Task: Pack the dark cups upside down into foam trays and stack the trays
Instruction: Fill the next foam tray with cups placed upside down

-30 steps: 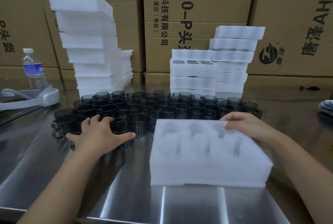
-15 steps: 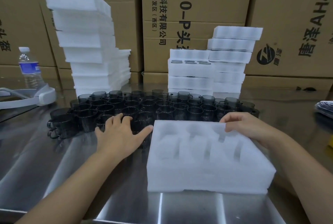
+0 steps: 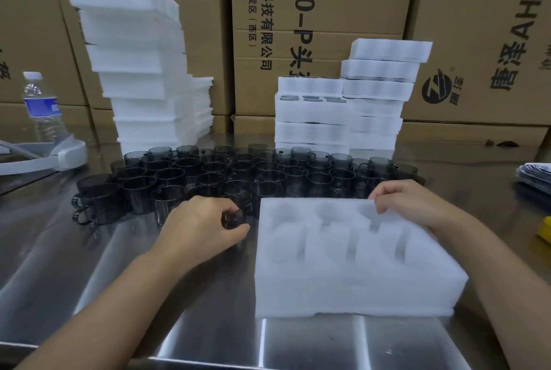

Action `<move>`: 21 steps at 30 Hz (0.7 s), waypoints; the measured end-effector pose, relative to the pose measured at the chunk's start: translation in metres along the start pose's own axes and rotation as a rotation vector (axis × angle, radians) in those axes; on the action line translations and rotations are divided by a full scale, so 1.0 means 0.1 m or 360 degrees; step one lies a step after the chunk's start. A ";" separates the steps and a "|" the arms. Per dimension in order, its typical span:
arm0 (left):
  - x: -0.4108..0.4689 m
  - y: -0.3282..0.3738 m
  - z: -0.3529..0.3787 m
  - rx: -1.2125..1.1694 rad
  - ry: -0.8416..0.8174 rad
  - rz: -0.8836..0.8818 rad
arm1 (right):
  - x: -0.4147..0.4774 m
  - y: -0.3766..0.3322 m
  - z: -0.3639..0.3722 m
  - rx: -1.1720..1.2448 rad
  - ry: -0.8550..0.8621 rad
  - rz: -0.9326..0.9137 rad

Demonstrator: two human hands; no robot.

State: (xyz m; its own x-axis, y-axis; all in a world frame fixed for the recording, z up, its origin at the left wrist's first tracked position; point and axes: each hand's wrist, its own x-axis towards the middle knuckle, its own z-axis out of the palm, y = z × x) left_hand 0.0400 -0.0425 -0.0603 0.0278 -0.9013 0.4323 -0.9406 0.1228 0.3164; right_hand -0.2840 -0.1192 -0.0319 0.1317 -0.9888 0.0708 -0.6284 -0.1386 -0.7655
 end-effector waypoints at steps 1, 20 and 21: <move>0.00 0.01 -0.01 -0.0064 -0.0007 -0.0005 | 0.01 0.01 0.00 -0.0006 0.0002 -0.0006; 0.70 0.72 0.19 -0.0183 0.0505 0.0959 | 0.11 -0.74 0.10 0.0243 -0.0109 -0.0225; 0.71 0.69 0.24 -0.0163 0.0480 0.0998 | 0.12 -0.75 0.19 0.0288 -0.0159 -0.0202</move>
State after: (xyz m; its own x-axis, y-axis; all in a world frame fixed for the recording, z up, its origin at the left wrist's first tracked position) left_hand -0.0306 -0.1081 -0.0277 -0.4029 -0.4947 0.7700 -0.7737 0.6336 0.0023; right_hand -0.2208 -0.1194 0.0144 0.2818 -0.9524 0.1167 -0.4558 -0.2399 -0.8572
